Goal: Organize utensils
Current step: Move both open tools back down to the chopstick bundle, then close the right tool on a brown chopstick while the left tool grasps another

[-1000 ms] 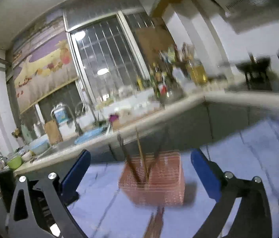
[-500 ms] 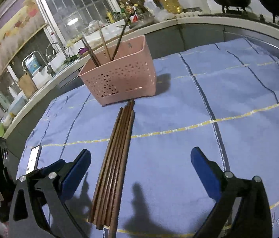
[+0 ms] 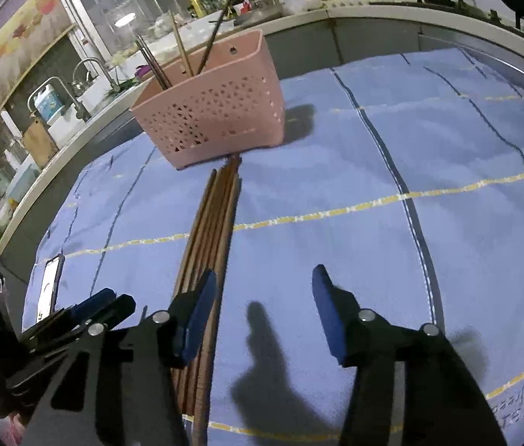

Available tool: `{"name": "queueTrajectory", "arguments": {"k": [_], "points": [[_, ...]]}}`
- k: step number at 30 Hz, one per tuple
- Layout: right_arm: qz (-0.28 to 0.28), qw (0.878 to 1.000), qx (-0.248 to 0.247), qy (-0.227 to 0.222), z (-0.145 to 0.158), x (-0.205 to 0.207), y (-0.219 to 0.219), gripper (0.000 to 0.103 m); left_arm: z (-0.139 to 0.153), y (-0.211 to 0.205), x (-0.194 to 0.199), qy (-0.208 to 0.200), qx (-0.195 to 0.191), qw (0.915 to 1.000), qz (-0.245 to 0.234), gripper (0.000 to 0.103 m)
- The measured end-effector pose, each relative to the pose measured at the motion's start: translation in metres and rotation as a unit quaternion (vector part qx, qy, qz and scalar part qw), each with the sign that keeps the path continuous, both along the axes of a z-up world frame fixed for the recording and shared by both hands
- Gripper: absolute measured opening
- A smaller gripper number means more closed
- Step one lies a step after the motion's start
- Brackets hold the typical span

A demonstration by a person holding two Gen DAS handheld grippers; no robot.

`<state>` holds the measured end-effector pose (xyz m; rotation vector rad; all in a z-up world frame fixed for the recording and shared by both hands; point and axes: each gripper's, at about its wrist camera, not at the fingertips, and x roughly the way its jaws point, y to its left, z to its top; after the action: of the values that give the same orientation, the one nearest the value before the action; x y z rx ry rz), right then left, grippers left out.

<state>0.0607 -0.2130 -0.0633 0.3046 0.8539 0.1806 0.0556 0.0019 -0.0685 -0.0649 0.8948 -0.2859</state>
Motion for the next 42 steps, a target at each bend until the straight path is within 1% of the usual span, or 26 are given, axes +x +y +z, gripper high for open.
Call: {"name": "queueTrajectory", "arguments": {"k": [3,7,13,21,27,30,34,36,38,40,42], "points": [[-0.001,1.0,0.003,0.004,-0.001,0.001,-0.001,0.049,0.0,0.0,0.0,0.0,0.0,1.0,0.0,0.045],[0.006,1.0,-0.008,0.005,-0.001,0.001,0.002,0.043,0.0,0.0,0.0,0.0,0.001,1.0,0.0,0.045],[0.024,0.999,-0.023,0.006,-0.003,-0.001,0.011,0.038,0.0,0.0,0.0,0.001,0.0,1.0,-0.001,0.045],[0.054,0.997,-0.055,0.004,-0.007,-0.003,0.026,0.036,-0.001,0.0,0.0,0.002,0.002,1.0,-0.004,0.045],[0.073,0.994,-0.082,0.005,-0.01,-0.004,0.037,0.033,0.0,0.0,0.0,0.015,-0.024,0.9995,-0.014,0.045],[0.08,0.992,-0.096,0.004,-0.013,-0.005,0.042,0.033,0.001,-0.002,0.0,0.016,-0.026,0.9994,-0.019,0.045],[0.088,0.989,-0.121,-0.009,-0.012,-0.008,0.049,0.033,0.004,-0.005,-0.001,0.02,-0.036,0.9988,-0.026,0.045],[0.091,0.988,-0.123,-0.01,-0.012,-0.009,0.051,0.033,0.005,-0.009,-0.001,0.022,-0.04,0.9983,-0.035,0.045],[0.102,0.988,-0.114,-0.003,-0.013,-0.009,0.054,0.033,0.006,-0.015,-0.001,0.022,-0.037,0.9982,-0.042,0.044],[0.105,0.985,-0.133,-0.012,-0.012,-0.01,0.058,0.032,0.006,-0.021,-0.002,0.021,-0.032,0.998,-0.05,0.044],[0.105,0.985,-0.138,-0.012,-0.012,-0.009,0.057,0.031,0.005,-0.027,-0.002,0.021,-0.025,0.9979,-0.056,0.044]]}}
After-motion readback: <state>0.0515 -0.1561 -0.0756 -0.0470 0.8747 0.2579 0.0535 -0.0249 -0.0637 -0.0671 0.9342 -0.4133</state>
